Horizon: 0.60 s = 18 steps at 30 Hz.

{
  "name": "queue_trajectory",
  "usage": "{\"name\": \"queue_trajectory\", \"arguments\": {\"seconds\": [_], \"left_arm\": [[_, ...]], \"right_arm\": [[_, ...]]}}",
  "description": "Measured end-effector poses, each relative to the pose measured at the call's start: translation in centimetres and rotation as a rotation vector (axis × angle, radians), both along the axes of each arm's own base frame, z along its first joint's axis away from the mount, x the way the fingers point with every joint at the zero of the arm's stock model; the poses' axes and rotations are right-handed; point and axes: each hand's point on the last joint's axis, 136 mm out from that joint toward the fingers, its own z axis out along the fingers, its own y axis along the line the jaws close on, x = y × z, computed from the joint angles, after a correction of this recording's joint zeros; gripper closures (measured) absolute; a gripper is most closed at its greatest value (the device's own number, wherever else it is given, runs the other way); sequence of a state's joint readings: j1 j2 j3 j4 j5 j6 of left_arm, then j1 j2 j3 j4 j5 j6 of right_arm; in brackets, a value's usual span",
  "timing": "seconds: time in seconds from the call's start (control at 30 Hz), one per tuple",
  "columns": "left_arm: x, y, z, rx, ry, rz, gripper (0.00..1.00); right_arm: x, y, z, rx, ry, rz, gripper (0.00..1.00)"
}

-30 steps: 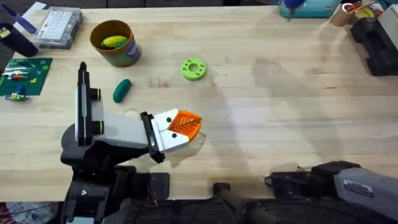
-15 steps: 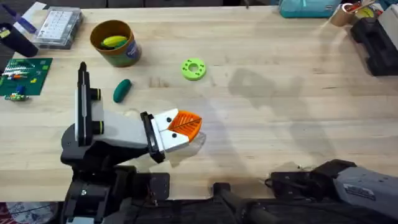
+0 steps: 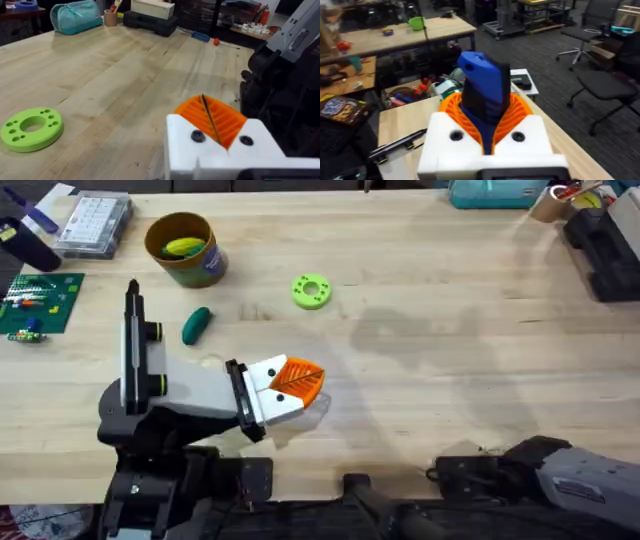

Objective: Pick up the gripper from the table and insert it into the empty holder that is missing its gripper. Then pick up a screw, insert it into the mounting hole, and use the screwdriver to tighten it. Finally, clean up the table by picking up the vegetable and placing it into the bucket.

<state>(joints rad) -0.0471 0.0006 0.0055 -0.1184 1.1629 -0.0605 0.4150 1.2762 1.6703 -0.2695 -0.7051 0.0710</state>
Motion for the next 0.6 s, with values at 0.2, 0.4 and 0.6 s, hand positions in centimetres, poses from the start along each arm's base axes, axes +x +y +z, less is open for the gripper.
{"name": "queue_trajectory", "arguments": {"seconds": [0.2,0.4,0.6], "left_arm": [[0.0,0.0,0.0,0.0,0.0,0.0,0.988],[0.0,0.0,0.0,0.0,0.0,0.0,0.988],[0.0,0.0,0.0,0.0,0.0,0.0,0.988]], "right_arm": [[-1.3,1.3,0.0,-0.001,-0.005,0.056,0.95],[-2.5,2.5,1.8,0.045,-0.105,0.104,0.95],[-3.7,4.4,-0.2,0.039,-0.095,0.194,0.95]]}}
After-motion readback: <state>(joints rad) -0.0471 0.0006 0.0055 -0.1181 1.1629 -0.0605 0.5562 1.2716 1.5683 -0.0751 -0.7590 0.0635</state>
